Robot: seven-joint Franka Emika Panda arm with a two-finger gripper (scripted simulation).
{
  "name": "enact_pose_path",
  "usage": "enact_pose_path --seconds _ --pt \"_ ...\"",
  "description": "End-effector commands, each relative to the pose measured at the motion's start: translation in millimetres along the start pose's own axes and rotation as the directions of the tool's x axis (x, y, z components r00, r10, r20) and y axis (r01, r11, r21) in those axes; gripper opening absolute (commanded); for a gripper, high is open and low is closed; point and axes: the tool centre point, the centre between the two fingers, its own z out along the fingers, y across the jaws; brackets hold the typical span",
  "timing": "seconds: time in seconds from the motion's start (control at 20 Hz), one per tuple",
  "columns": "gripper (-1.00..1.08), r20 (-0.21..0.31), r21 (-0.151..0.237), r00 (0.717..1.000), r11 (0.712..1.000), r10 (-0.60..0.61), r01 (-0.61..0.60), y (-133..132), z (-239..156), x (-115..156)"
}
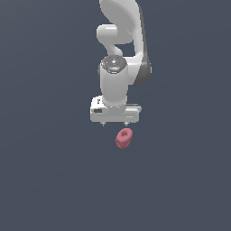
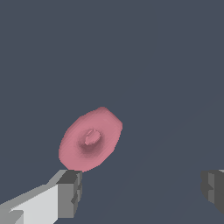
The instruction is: Pick up the object and move it to a goal position.
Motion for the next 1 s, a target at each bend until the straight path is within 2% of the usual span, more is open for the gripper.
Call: enact_pose_path --seconds 0.0,0.45,0.95 --pt "1.0 0.0 0.0 1.0 1.0 0.0 0.0 0.0 0.0 0.0" --pt "1.0 -0.024 -0.03 0.999 0.999 -0.034 0.033 14.7 -7.4 8.9" --pt "1.0 -0.023 -0.026 1.0 1.0 0.006 -0.007 11.1 -4.7 9.0"
